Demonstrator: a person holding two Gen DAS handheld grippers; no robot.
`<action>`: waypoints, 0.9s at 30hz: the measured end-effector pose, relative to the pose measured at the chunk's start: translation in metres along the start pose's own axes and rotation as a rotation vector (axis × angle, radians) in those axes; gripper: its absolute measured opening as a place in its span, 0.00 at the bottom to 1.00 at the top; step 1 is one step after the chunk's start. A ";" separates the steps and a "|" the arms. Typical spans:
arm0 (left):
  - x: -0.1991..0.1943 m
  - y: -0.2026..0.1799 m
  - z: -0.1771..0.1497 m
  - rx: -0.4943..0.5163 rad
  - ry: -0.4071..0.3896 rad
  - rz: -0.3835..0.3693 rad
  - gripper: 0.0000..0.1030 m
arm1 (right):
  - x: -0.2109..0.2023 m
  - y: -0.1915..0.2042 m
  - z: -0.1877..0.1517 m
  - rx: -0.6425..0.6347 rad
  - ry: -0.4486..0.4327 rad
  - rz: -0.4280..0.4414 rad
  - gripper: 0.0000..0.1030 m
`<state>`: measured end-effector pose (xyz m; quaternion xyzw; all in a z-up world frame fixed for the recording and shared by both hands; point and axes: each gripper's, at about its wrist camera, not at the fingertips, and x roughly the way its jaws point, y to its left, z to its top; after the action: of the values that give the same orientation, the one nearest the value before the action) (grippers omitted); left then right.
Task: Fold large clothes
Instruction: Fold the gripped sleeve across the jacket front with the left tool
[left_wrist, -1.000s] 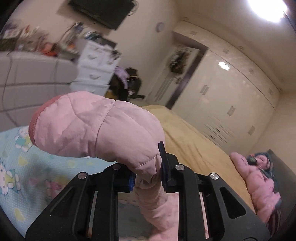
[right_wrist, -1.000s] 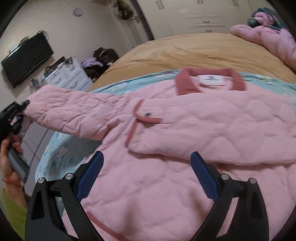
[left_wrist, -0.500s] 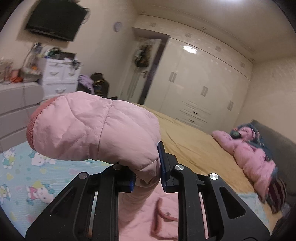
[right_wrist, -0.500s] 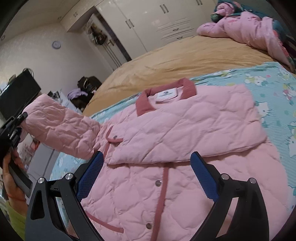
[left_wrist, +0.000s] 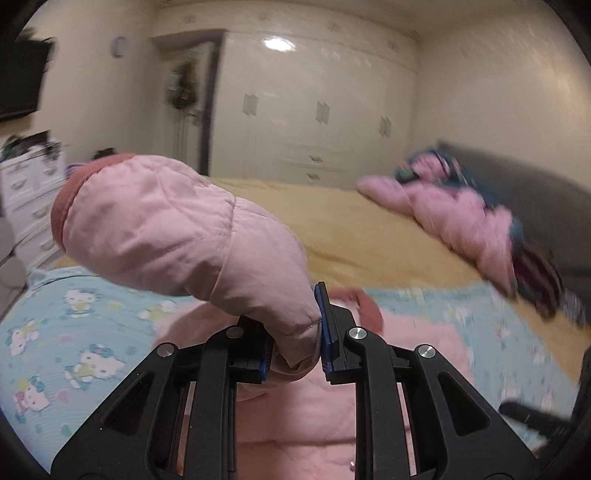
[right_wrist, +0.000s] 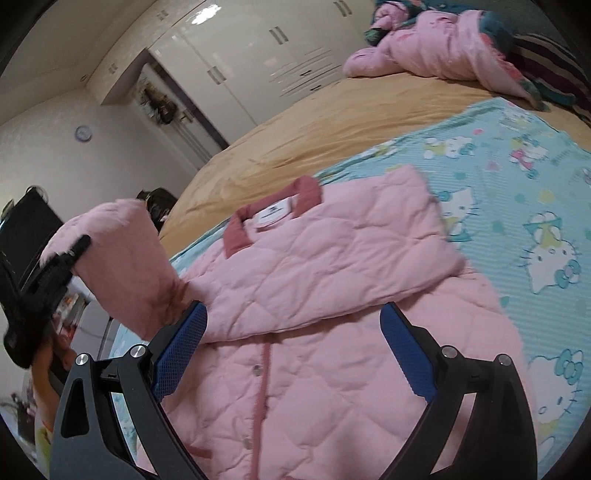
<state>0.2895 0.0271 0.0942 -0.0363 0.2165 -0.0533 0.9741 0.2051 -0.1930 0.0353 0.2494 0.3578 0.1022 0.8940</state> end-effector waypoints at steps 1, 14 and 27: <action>0.009 -0.011 -0.008 0.031 0.029 -0.016 0.12 | -0.002 -0.008 0.001 0.014 -0.003 -0.012 0.91; 0.074 -0.084 -0.118 0.295 0.291 -0.113 0.14 | -0.004 -0.081 -0.001 0.184 -0.016 -0.084 0.91; 0.073 -0.094 -0.136 0.398 0.340 -0.157 0.36 | 0.026 -0.087 0.019 0.372 0.052 0.180 0.91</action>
<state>0.2889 -0.0815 -0.0505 0.1489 0.3589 -0.1755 0.9046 0.2371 -0.2647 -0.0136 0.4386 0.3699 0.1204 0.8102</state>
